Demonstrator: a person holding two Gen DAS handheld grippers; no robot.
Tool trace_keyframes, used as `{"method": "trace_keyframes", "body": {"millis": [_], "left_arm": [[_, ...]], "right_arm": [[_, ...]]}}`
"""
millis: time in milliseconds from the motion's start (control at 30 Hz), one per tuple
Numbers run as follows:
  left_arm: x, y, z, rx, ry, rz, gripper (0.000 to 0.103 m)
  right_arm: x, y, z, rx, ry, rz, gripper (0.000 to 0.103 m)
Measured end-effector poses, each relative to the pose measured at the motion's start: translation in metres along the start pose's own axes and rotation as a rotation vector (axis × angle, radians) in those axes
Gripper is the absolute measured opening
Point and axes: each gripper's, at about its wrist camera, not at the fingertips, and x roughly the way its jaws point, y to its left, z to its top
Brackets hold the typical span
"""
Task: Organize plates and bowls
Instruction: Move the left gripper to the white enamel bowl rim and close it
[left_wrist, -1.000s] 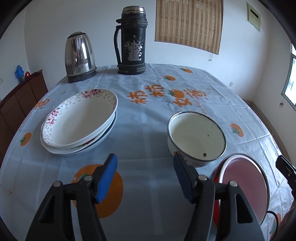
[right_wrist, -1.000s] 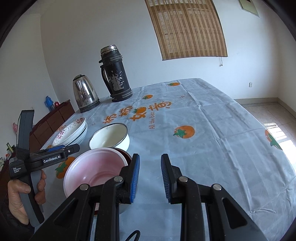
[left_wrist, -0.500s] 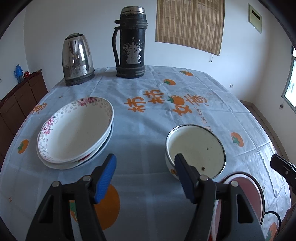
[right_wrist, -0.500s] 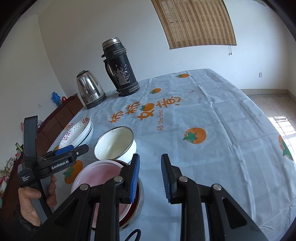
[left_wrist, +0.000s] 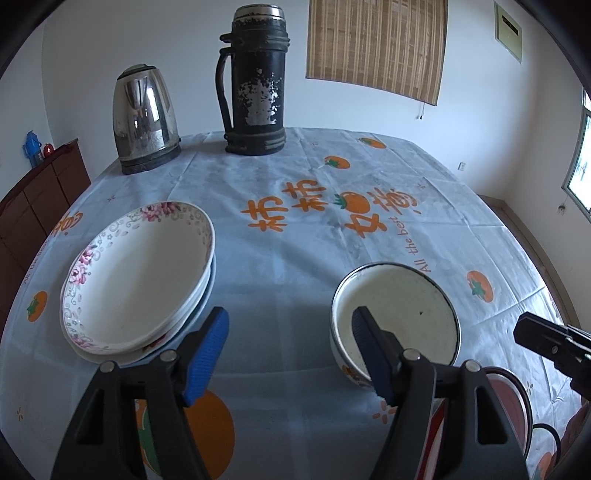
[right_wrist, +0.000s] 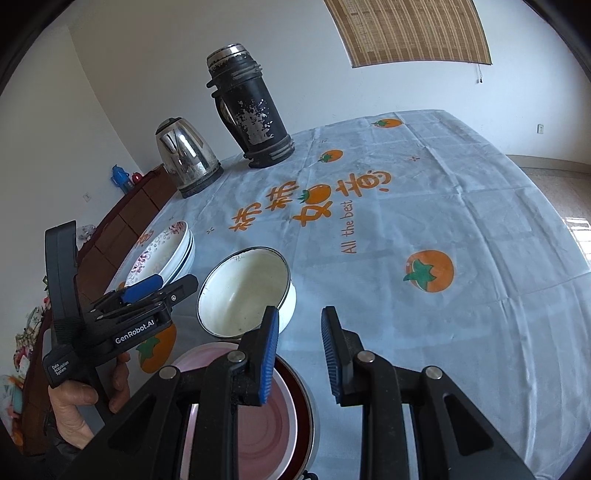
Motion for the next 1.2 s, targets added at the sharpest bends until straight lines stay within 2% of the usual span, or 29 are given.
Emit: {"method": "trace_keyframes", "body": {"millis": [233, 300, 333, 367, 467, 667, 800, 833, 933, 1033, 1100, 1200], "left_arm": [[0.007, 0.002, 0.005, -0.002, 0.011, 0.0, 0.077], [0.008, 0.003, 0.008, -0.01, 0.017, -0.008, 0.081], [0.009, 0.003, 0.009, -0.014, 0.017, -0.014, 0.082], [0.009, 0.003, 0.011, -0.019, 0.018, -0.017, 0.084], [0.013, 0.002, 0.016, -0.035, 0.024, -0.014, 0.091], [0.025, 0.002, 0.02, -0.031, 0.066, -0.009, 0.092], [0.033, 0.004, 0.017, -0.04, 0.1, -0.035, 0.092], [0.035, 0.003, 0.016, -0.038, 0.105, -0.036, 0.092], [0.039, 0.001, 0.014, -0.032, 0.116, -0.032, 0.089], [0.043, 0.0, 0.011, -0.035, 0.129, -0.042, 0.082], [0.044, 0.0, 0.011, -0.039, 0.134, -0.046, 0.068], [0.048, 0.0, 0.009, -0.043, 0.151, -0.061, 0.055]], "right_arm": [[0.014, -0.004, 0.005, 0.025, 0.035, -0.001, 0.028], [0.018, -0.005, 0.007, 0.037, 0.046, -0.003, 0.047], [0.019, -0.006, 0.008, 0.047, 0.045, -0.004, 0.062], [0.02, -0.007, 0.01, 0.057, 0.042, -0.003, 0.067], [0.025, -0.01, 0.018, 0.082, 0.053, 0.013, 0.067], [0.044, -0.015, 0.03, 0.138, 0.144, 0.059, 0.067], [0.057, -0.013, 0.034, 0.137, 0.197, 0.052, 0.067], [0.059, -0.013, 0.034, 0.136, 0.206, 0.046, 0.064], [0.066, -0.013, 0.035, 0.134, 0.233, 0.03, 0.044], [0.073, -0.013, 0.035, 0.144, 0.255, 0.031, 0.043], [0.075, -0.012, 0.036, 0.142, 0.262, 0.021, 0.043], [0.077, -0.009, 0.036, 0.128, 0.27, 0.009, 0.043]]}}
